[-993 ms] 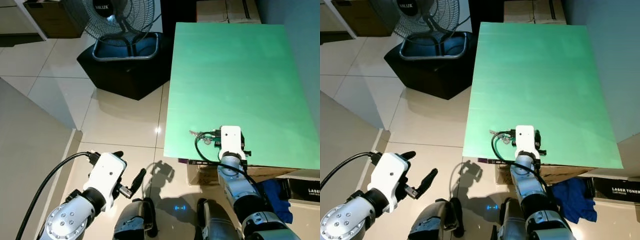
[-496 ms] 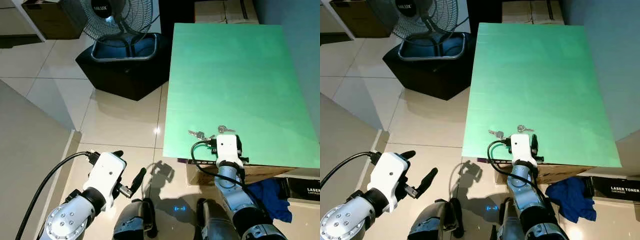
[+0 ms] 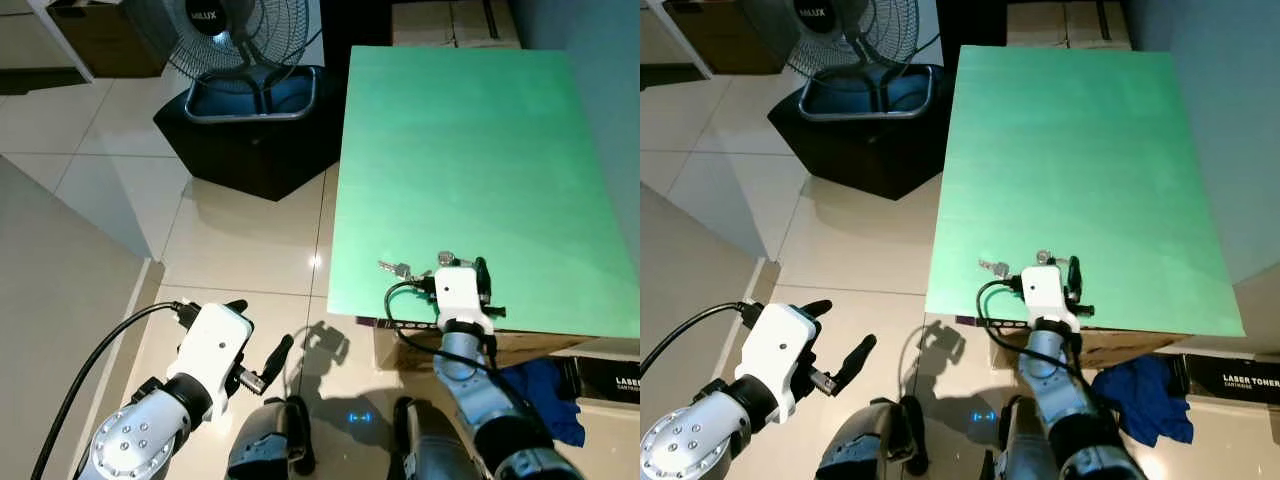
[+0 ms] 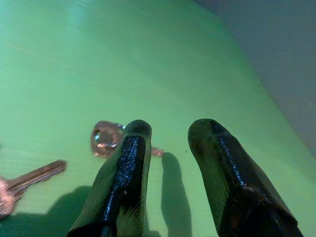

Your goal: Hang keys on a hook

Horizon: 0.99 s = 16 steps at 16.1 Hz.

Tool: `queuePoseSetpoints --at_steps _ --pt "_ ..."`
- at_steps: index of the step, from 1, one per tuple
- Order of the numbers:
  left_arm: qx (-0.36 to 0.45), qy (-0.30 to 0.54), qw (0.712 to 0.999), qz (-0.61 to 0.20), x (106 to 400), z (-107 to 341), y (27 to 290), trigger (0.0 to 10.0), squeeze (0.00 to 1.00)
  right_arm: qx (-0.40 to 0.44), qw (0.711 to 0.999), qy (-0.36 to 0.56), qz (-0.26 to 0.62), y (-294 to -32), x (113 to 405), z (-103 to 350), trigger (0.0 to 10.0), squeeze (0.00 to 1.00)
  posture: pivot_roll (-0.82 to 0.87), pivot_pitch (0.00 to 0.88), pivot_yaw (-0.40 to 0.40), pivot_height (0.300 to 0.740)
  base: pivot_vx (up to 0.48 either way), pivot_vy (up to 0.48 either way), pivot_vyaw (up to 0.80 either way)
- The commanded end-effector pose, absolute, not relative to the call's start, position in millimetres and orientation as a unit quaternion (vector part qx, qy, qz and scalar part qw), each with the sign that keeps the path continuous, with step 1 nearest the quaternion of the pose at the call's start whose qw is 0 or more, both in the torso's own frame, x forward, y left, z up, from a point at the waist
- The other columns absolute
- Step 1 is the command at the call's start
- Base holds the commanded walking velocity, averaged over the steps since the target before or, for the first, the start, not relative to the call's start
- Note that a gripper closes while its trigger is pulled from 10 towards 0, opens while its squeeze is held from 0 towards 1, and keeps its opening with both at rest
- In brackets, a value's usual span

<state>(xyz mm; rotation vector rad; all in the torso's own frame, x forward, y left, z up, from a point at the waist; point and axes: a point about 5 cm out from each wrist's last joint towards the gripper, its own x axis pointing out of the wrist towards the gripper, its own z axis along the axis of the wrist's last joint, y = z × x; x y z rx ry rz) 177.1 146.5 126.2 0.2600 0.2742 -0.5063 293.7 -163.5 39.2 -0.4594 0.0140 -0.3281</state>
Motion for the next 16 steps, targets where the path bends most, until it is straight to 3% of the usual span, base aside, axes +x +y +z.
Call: queuePoseSetpoints --at_steps 1,7,16 --pt "0.128 0.142 0.949 -0.251 174 124 147 10.0 0.00 -0.231 0.960 0.015 -0.156 -165 295 36 10.0 0.00 0.05 0.278 0.117 0.713 0.000 0.000 0.00" --pt "0.131 0.143 0.949 -0.246 173 124 148 10.0 0.00 -0.237 0.960 0.031 -0.147 -173 314 44 10.0 0.00 0.07 0.281 0.117 0.713 0.000 0.000 0.00" --pt "0.133 0.146 0.949 -0.244 170 126 150 10.0 0.00 -0.160 0.975 0.085 -0.128 -173 314 34 10.0 0.00 0.08 0.305 0.123 0.713 0.000 0.000 0.00"
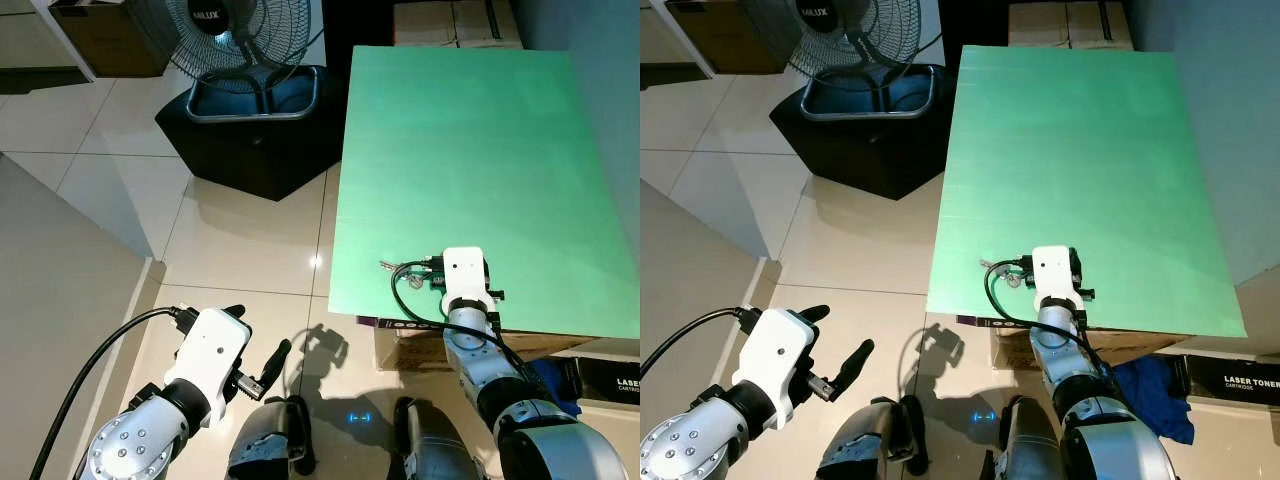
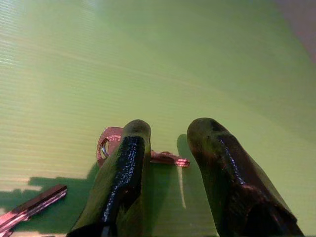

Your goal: Hang keys on a hook

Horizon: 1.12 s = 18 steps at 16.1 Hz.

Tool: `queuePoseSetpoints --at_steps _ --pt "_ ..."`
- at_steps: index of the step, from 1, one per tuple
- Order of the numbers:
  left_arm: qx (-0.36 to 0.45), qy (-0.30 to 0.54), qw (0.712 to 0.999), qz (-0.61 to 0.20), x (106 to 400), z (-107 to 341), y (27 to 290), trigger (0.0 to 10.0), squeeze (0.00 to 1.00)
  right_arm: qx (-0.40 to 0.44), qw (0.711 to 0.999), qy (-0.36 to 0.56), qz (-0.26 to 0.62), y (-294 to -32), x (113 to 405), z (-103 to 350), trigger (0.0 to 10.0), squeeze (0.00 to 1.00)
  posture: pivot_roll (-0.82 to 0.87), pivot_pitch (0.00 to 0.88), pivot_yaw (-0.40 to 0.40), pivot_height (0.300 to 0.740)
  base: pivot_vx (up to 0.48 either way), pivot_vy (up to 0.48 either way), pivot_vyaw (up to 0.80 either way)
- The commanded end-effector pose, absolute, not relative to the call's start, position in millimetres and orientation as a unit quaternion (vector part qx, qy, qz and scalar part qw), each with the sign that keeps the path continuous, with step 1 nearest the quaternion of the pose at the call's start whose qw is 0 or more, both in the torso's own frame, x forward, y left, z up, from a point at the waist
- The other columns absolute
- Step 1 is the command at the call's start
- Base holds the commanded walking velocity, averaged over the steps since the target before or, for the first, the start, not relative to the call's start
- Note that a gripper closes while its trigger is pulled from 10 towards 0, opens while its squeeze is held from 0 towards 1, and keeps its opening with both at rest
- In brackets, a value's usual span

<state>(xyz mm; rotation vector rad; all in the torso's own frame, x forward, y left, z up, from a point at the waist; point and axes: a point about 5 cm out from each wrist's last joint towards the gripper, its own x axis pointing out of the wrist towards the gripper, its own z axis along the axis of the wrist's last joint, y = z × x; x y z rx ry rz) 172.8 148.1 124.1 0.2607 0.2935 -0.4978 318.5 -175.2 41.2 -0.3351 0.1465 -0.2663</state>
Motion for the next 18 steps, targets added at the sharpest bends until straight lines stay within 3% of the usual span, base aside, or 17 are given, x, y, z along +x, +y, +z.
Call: queuePoseSetpoints --at_steps 1,4,5,6,7,14,18 --pt "0.133 0.146 0.949 -0.244 170 127 150 10.0 0.00 -0.157 0.976 0.086 -0.127 -173 314 34 10.0 0.00 0.08 0.305 0.123 0.713 0.000 0.000 0.00" --pt "0.134 0.146 0.949 -0.246 169 128 149 10.0 0.00 -0.148 0.976 0.095 -0.129 -177 311 31 10.0 0.00 0.08 0.315 0.127 0.713 0.000 0.000 0.00" --pt "0.134 0.146 0.949 -0.247 169 128 149 10.0 0.00 -0.147 0.976 0.099 -0.129 -178 310 29 9.2 0.00 0.08 0.316 0.128 0.713 0.000 0.000 0.00" --pt "0.134 0.146 0.948 -0.247 169 128 149 10.0 0.00 -0.146 0.976 0.102 -0.127 -179 309 28 2.4 0.00 0.08 0.316 0.128 0.713 0.000 0.000 0.00" --pt "0.135 0.147 0.948 -0.248 169 128 149 10.0 0.00 -0.144 0.976 0.104 -0.124 -179 309 27 0.0 0.00 0.08 0.316 0.128 0.713 0.000 0.000 0.00" --pt "0.137 0.150 0.948 -0.247 169 128 151 10.0 0.00 -0.130 0.978 0.109 -0.121 -181 308 26 0.0 0.00 0.08 0.322 0.130 0.713 0.000 0.000 0.00" --pt "0.136 0.150 0.948 -0.247 169 126 151 10.0 0.00 -0.115 0.985 0.050 -0.121 -171 317 44 0.0 0.00 0.07 0.304 0.121 0.713 0.000 0.000 0.00"
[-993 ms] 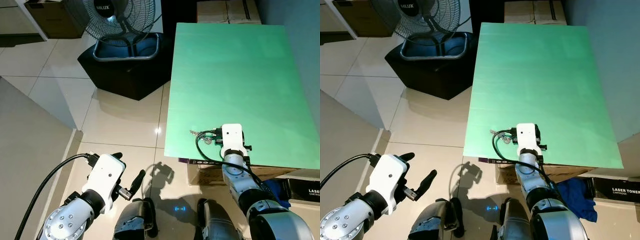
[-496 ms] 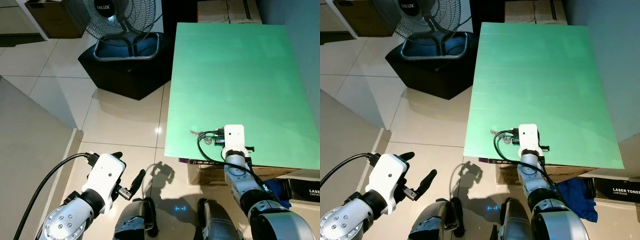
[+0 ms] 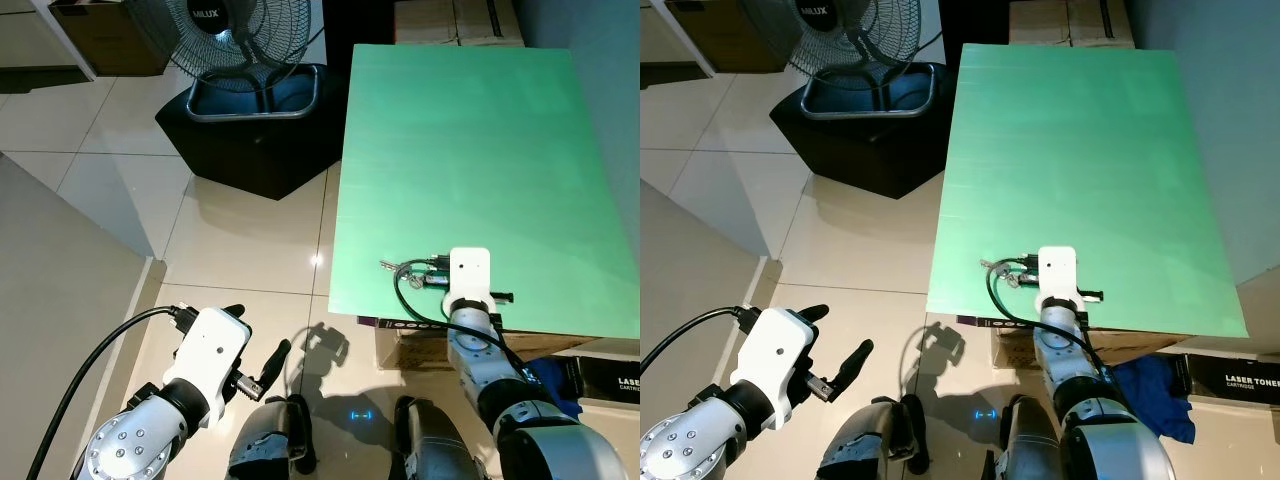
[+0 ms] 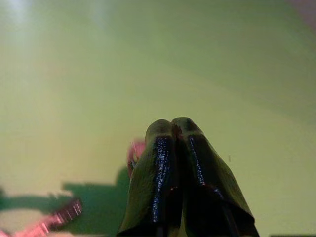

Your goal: Hang keys on a hook

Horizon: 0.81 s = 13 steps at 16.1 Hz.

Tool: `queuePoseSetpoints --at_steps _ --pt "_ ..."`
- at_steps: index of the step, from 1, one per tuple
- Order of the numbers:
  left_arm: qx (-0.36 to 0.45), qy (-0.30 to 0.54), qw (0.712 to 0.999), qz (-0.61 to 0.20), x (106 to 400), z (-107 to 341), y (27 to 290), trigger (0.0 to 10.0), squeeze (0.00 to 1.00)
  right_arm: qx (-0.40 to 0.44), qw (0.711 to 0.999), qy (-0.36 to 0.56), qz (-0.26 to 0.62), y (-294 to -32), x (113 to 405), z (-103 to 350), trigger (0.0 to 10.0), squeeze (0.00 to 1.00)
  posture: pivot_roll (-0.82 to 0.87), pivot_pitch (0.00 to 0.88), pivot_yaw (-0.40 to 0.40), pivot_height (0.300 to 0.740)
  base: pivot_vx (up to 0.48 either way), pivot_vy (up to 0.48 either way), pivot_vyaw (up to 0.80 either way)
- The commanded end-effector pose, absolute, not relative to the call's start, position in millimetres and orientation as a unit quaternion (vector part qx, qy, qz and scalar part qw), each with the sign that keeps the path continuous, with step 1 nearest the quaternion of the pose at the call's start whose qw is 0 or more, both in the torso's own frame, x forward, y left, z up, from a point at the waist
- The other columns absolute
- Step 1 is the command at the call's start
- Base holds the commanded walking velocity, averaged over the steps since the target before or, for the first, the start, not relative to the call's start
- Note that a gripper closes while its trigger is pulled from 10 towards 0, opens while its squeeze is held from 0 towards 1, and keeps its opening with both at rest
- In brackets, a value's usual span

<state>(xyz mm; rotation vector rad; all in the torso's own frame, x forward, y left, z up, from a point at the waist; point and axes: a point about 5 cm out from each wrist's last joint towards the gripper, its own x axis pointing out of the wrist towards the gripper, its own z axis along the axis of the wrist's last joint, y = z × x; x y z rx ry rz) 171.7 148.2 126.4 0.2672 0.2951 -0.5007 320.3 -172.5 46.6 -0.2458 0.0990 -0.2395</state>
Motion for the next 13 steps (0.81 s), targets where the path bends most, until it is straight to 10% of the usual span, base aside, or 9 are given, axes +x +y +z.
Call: queuePoseSetpoints --at_steps 1,7,8,9,10,13 --pt "0.136 0.149 0.948 -0.247 169 126 150 10.0 0.00 -0.114 0.986 0.037 -0.120 -169 319 47 0.0 0.00 0.07 0.304 0.121 0.713 0.000 0.000 0.00" --pt "0.133 0.147 0.947 -0.252 170 126 148 10.0 0.00 -0.107 0.988 0.005 -0.110 -158 323 58 0.0 0.00 0.05 0.291 0.119 0.713 0.000 0.000 0.00" --pt "0.133 0.146 0.947 -0.253 171 126 147 10.0 0.00 -0.126 0.984 0.039 -0.122 -161 321 49 10.0 0.00 0.05 0.291 0.119 0.713 0.000 0.000 0.00" --pt "0.133 0.146 0.947 -0.253 171 126 148 10.0 0.00 -0.127 0.982 0.048 -0.128 -163 319 46 10.0 0.84 0.06 0.293 0.121 0.713 0.000 0.000 0.00" --pt "0.134 0.147 0.947 -0.252 171 126 148 10.0 0.00 -0.121 0.982 0.058 -0.131 -164 318 44 10.0 1.00 0.06 0.294 0.122 0.713 0.000 0.000 0.00" --pt "0.135 0.148 0.947 -0.252 170 126 149 10.0 0.00 -0.128 0.980 0.076 -0.133 -167 315 38 10.0 1.00 0.06 0.292 0.122 0.713 0.000 0.000 0.00"
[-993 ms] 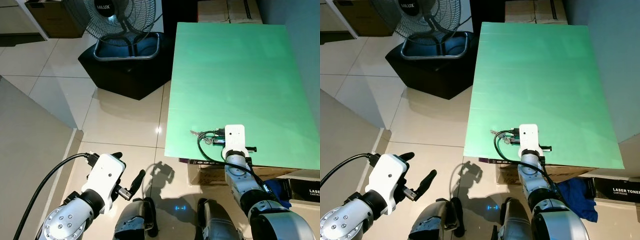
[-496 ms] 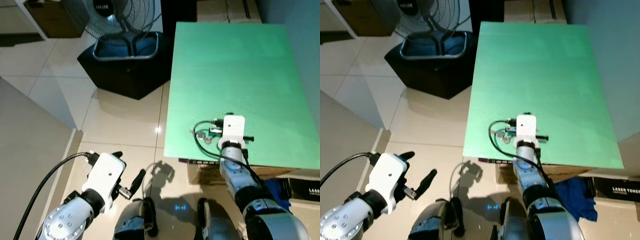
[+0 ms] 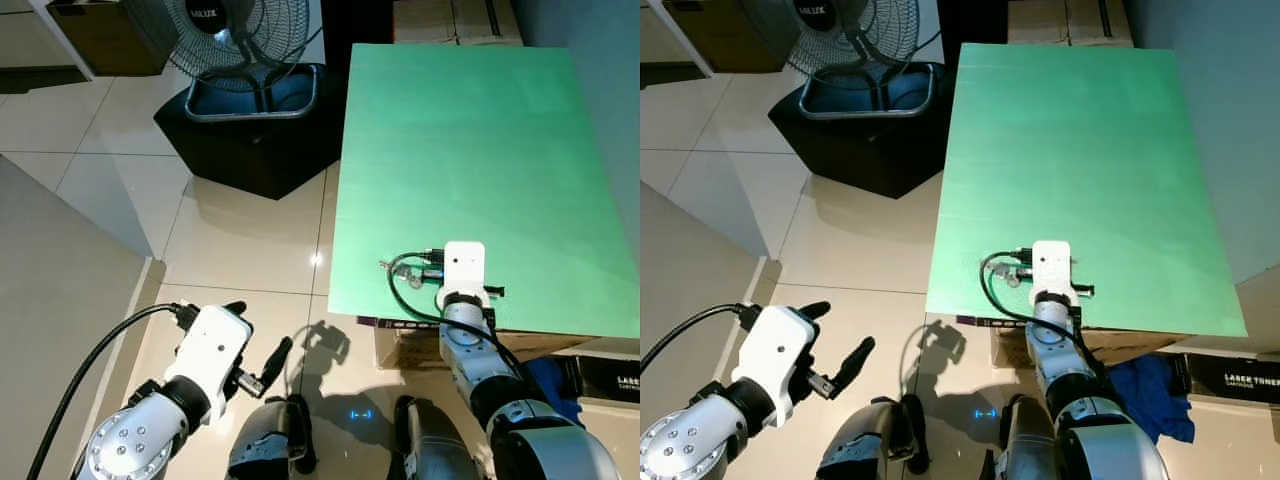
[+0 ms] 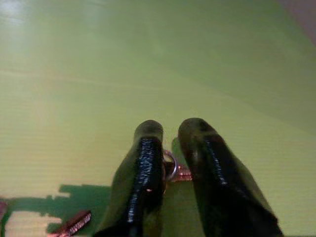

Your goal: Hang keys on a hook

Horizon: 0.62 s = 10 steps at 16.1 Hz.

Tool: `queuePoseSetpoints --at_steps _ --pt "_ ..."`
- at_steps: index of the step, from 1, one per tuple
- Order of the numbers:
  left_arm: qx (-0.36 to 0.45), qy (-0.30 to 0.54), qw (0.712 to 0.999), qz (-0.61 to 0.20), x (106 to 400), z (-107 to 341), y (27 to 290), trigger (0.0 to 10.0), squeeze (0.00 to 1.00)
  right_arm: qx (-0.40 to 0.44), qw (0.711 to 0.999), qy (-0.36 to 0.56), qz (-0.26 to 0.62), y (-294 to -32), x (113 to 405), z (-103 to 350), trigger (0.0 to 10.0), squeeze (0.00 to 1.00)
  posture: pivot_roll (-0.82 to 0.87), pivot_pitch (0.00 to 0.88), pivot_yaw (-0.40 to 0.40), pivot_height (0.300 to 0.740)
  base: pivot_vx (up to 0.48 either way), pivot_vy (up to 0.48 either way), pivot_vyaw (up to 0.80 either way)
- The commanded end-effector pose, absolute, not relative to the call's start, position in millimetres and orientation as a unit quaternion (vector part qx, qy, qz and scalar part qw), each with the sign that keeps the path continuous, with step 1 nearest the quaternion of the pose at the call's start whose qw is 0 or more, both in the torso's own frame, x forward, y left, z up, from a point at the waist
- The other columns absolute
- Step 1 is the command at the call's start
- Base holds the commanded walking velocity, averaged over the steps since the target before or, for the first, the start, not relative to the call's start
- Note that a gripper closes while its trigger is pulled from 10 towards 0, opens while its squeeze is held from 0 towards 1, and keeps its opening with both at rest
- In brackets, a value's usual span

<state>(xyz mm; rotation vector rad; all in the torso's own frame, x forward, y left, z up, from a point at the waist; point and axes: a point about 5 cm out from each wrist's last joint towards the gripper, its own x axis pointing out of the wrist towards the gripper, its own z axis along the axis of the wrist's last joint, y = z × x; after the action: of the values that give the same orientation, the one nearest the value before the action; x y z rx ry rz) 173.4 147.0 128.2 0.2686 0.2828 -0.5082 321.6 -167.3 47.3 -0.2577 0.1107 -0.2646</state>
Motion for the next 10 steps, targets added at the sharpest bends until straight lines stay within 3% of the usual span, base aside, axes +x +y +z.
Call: queuePoseSetpoints --at_steps 1,8,9,10 --pt "0.135 0.148 0.947 -0.252 170.3 125.9 149.1 10.0 0.00 -0.131 0.979 0.081 -0.134 -167.6 314.5 36.1 10.0 1.00 0.06 0.293 0.123 0.713 0.000 0.000 0.00" --pt "0.136 0.149 0.946 -0.252 169.7 125.4 149.5 10.0 0.00 -0.124 0.977 0.098 -0.145 -171.0 312.0 31.7 10.0 1.00 0.07 0.298 0.126 0.713 0.000 0.000 0.00" --pt "0.136 0.149 0.946 -0.252 169.6 125.5 149.6 10.0 0.00 -0.125 0.975 0.110 -0.144 -171.8 310.0 28.0 10.0 0.54 0.07 0.299 0.128 0.713 0.000 0.000 0.00" --pt "0.136 0.149 0.946 -0.253 169.4 125.7 149.5 10.0 0.00 -0.127 0.974 0.113 -0.146 -172.3 309.0 26.8 10.0 0.00 0.07 0.300 0.129 0.713 0.000 0.000 0.00"
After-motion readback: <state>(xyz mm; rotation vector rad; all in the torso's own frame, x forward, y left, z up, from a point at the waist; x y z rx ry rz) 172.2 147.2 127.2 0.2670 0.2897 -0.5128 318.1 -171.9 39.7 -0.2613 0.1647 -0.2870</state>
